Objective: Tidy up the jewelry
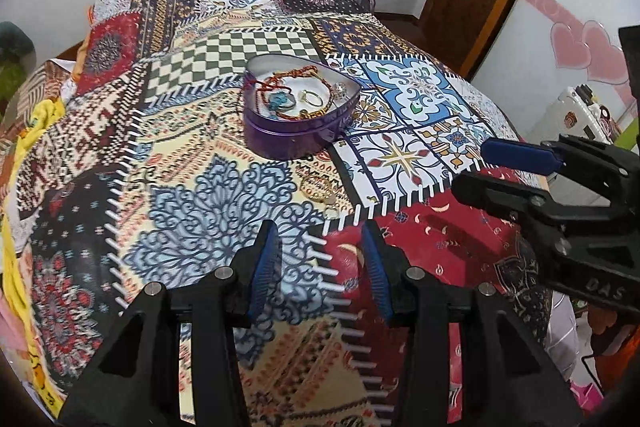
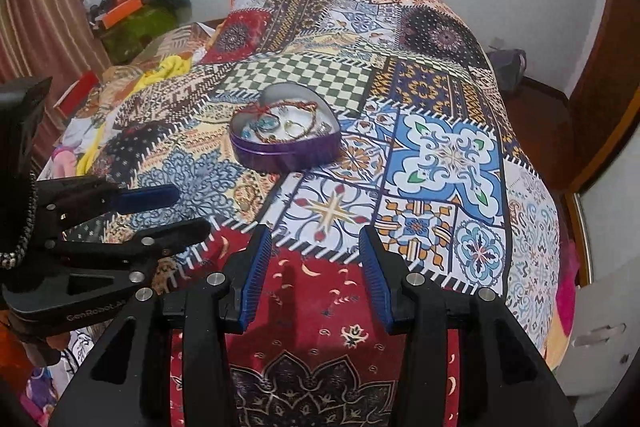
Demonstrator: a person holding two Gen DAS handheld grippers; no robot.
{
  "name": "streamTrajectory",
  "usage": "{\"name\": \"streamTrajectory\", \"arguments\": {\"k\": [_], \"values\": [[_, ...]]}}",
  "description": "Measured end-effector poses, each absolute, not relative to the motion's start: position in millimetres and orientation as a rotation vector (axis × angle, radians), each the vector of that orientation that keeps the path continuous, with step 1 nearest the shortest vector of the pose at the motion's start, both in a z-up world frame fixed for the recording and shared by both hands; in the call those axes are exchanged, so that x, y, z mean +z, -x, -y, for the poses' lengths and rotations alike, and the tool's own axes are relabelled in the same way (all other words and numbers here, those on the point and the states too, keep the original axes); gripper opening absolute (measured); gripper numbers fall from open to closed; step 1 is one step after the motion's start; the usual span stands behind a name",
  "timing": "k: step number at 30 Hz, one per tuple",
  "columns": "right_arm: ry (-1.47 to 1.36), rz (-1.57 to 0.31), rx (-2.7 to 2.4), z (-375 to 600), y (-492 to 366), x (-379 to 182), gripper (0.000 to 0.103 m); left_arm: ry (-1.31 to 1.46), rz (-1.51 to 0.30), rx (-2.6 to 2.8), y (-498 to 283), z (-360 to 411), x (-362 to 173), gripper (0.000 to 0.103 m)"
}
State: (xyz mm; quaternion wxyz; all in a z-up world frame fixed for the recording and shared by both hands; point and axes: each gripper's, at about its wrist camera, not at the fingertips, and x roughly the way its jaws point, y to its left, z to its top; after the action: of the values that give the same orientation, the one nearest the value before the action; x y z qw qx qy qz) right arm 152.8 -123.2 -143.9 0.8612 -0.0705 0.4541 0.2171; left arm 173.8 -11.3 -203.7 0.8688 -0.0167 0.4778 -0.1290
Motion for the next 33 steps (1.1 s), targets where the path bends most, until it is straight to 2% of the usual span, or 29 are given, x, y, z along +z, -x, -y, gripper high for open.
{"name": "streamTrajectory", "arguments": {"k": [3,13,16,33], "values": [[0.142,-0.958,0.458,126,-152,-146,0.042,0.043,-1.022,-0.277,-181,14,-211,0.023],[0.127,-0.971,0.461,131,-156,-152,0.042,0.050,-1.020,-0.289,-191,20,-221,0.020],[0.123,-0.972,0.461,131,-158,-152,0.042,0.049,-1.015,-0.286,-193,21,-223,0.008],[0.188,-1.013,0.535,81,-169,-165,0.042,0.115,-0.929,-0.205,-173,-35,-199,0.008]]}}
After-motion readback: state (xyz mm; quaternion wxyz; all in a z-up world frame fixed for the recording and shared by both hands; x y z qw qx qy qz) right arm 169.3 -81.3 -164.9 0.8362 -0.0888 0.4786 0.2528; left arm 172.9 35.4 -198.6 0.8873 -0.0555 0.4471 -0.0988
